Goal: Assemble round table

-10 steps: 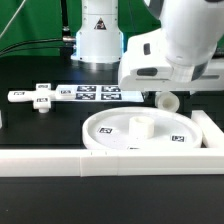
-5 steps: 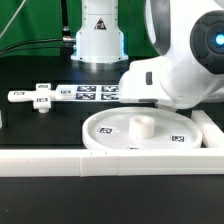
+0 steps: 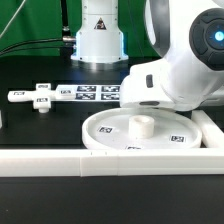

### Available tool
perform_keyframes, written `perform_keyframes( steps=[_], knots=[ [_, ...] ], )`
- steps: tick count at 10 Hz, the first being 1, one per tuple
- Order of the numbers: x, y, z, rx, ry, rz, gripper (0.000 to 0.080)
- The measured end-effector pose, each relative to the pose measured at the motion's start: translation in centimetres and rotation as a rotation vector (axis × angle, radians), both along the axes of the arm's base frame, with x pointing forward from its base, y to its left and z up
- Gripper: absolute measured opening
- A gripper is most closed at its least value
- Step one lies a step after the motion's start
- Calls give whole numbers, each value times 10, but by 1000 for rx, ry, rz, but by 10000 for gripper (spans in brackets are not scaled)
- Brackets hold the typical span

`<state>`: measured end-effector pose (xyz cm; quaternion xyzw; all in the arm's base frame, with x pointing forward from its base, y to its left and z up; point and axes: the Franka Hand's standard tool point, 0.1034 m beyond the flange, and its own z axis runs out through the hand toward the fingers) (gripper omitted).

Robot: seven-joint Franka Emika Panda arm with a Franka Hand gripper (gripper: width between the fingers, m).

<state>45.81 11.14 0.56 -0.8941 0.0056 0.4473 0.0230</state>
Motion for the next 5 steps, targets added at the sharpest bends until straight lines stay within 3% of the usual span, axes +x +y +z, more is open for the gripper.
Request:
perform_keyframes(
  steps=[1, 5],
  knots=[
    [0, 1, 0, 1, 0, 1, 404],
    [2, 2, 2, 6, -4, 4, 406]
  ],
)
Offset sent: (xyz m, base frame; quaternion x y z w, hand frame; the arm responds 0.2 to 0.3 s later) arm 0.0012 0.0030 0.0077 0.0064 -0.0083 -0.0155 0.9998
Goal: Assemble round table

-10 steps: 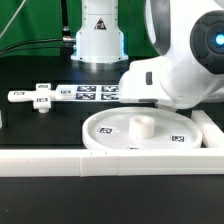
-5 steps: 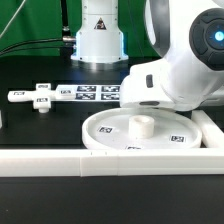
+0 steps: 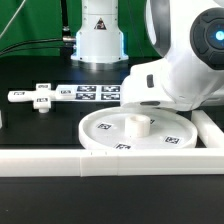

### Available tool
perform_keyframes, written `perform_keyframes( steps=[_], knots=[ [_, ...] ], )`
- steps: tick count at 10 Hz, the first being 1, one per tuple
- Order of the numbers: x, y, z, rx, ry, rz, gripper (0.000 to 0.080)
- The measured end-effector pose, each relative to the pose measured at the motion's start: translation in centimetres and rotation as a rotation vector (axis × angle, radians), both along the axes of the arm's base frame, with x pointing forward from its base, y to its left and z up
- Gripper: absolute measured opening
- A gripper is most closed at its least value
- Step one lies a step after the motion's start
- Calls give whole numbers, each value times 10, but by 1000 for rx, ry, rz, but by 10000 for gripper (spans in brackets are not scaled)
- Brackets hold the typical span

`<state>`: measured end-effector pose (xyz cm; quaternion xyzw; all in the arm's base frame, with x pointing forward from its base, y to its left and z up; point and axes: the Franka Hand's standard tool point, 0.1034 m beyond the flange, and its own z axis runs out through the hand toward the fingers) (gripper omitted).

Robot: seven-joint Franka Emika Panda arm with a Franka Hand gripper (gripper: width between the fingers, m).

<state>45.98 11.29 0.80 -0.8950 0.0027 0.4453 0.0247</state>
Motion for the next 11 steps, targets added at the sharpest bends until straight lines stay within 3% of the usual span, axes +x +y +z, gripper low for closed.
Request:
perform_keyframes(
  steps=[1, 5, 8, 11],
  knots=[
    [1, 0, 8, 1, 2, 2, 406],
    [16, -10, 71, 50, -18, 38, 407],
    [21, -9, 69, 50, -54, 35, 407],
    [33, -14, 71, 71, -240, 41, 409]
  ],
)
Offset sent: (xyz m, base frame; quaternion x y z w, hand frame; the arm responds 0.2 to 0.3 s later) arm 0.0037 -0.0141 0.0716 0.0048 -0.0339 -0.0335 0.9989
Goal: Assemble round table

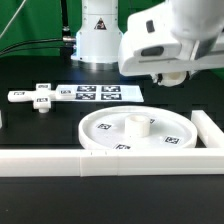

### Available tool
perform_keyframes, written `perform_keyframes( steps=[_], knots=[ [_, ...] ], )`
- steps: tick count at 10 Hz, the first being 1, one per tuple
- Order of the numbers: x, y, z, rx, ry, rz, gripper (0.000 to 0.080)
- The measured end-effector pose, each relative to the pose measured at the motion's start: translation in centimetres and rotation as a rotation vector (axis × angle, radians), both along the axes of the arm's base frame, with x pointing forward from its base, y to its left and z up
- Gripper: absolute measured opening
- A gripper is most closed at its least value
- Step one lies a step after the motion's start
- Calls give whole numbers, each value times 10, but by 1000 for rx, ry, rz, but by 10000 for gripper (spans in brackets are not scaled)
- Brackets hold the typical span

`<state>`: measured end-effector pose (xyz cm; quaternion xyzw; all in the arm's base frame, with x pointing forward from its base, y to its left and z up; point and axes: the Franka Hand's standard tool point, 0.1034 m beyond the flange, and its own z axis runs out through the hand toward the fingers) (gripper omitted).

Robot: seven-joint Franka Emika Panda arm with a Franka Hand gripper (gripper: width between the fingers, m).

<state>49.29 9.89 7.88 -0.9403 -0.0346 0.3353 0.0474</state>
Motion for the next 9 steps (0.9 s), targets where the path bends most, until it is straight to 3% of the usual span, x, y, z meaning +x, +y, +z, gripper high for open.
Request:
perform_keyframes(
  steps=[3, 9],
  knots=[
    [23, -5, 20, -1, -203, -24, 409],
    [43, -13, 17, 5, -663, -47, 409]
  ],
)
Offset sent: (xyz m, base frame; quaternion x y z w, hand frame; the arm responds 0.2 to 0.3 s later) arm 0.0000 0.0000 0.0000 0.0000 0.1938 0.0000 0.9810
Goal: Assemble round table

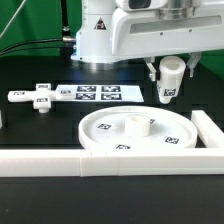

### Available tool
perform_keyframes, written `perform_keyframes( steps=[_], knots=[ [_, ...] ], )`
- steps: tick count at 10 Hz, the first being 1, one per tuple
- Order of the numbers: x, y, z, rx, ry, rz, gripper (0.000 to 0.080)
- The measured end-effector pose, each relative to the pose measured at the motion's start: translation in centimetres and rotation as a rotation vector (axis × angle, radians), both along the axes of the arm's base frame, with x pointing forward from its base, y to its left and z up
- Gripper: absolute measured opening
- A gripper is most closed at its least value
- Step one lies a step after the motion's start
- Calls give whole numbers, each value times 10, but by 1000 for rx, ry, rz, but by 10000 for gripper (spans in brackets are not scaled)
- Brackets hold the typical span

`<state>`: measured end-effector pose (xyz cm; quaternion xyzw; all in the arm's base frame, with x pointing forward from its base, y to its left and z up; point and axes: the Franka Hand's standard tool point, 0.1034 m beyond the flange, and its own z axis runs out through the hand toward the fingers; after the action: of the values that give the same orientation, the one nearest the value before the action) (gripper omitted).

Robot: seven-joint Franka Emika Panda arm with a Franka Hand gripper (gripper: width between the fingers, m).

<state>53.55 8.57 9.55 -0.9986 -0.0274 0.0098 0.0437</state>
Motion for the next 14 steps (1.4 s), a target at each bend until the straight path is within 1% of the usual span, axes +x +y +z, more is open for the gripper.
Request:
perform_keyframes(
  steps=[1, 2, 3, 4, 5, 7, 8, 10, 11, 12, 14],
  knots=[
    [10, -6, 7, 0, -64, -7, 409],
    [17, -8, 14, 0, -140, -9, 409],
    [20, -5, 20, 1, -170, -10, 409],
    [27, -2, 23, 5, -261, -11, 409],
    [24, -5, 20, 4, -349, -16, 409],
    [23, -9, 18, -4, -427, 0, 409],
    [24, -18, 18, -21, -425, 42, 409],
    [28, -37, 23, -47, -430, 89, 409],
    [29, -46, 23, -53, -430, 93, 409],
    [28, -41, 22, -50, -428, 95, 409],
    [28, -41, 21, -50, -428, 101, 409]
  ],
)
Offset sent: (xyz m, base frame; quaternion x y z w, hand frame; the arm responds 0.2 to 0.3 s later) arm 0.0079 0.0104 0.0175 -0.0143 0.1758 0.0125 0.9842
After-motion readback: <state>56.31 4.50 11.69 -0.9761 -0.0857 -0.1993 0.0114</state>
